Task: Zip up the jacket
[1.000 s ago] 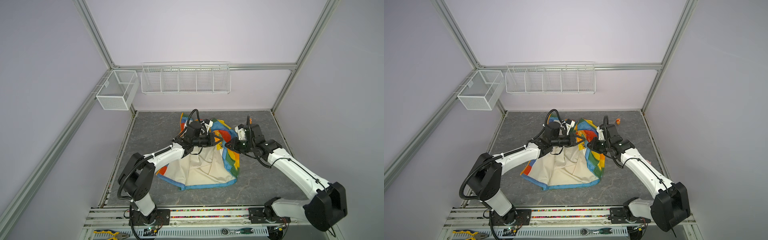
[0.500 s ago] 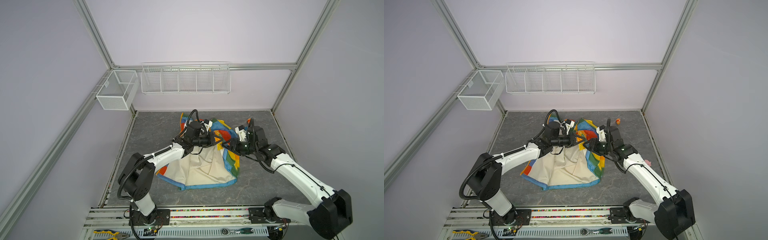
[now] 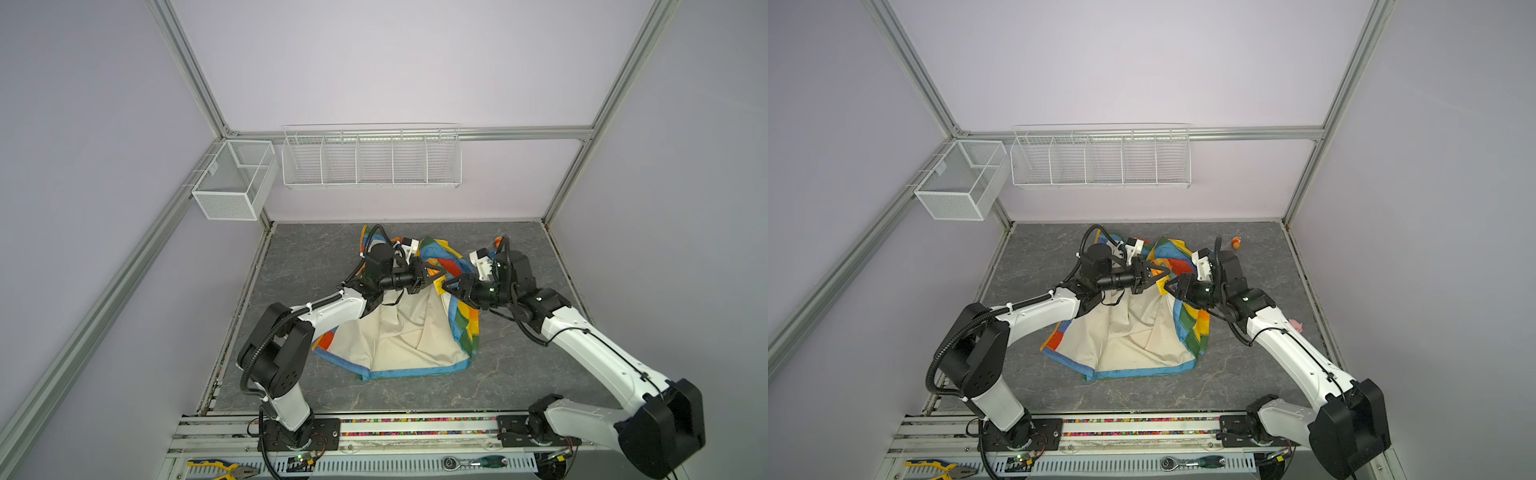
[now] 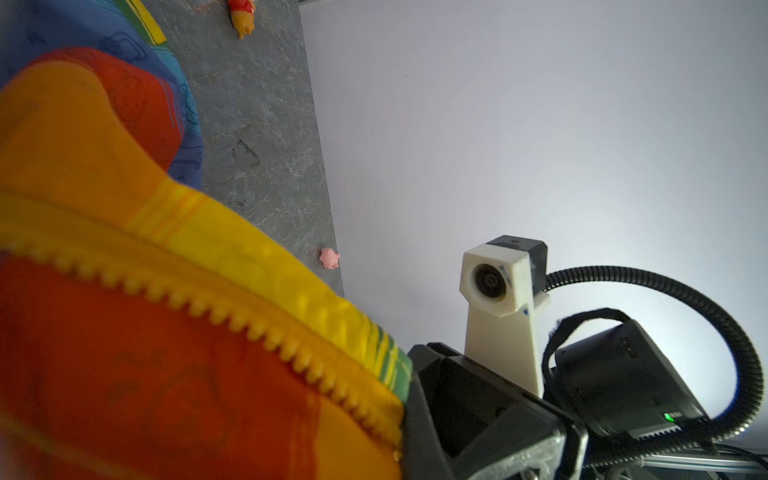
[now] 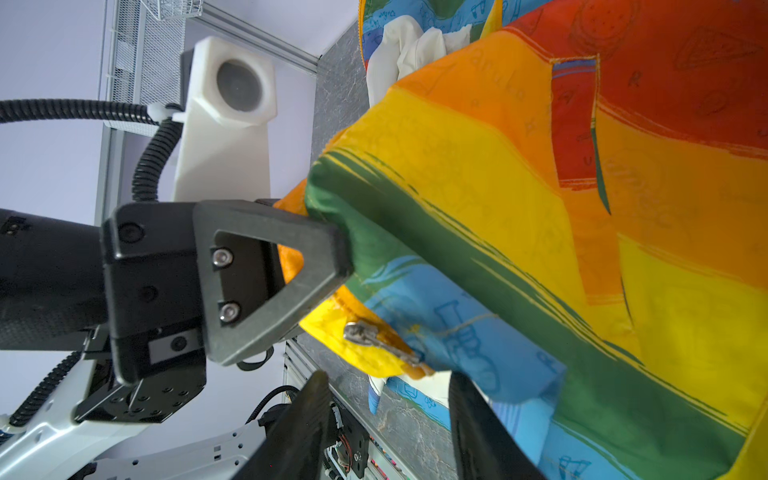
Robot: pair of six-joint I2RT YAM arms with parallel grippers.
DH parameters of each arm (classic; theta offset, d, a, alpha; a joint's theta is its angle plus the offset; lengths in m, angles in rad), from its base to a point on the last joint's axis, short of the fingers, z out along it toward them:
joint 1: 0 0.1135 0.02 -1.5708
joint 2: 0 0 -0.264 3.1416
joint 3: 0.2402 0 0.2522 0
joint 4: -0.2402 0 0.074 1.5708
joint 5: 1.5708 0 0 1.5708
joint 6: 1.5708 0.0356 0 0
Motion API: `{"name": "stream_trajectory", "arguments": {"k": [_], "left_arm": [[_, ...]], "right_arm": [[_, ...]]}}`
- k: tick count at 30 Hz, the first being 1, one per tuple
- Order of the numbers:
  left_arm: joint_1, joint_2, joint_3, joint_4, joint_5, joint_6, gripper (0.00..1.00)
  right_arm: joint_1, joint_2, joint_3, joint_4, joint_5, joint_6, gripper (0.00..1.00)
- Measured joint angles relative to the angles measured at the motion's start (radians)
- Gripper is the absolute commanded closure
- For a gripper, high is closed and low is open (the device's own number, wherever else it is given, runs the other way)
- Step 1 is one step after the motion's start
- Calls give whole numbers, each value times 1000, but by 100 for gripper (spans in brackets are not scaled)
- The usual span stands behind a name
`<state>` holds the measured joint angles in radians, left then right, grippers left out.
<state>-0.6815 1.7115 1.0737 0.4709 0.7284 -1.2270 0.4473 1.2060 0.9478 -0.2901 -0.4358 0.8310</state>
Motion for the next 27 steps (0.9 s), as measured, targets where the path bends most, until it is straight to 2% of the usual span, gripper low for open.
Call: {"name": "stream_trajectory", "arguments": {"k": [17, 27], "left_arm": [[1, 0, 0, 37, 20, -49, 100], [1, -1, 0, 41, 21, -52, 100]], "right_arm": [[-2, 6, 0, 63, -34, 26, 59], [-2, 25, -24, 126, -64, 56, 59]]}}
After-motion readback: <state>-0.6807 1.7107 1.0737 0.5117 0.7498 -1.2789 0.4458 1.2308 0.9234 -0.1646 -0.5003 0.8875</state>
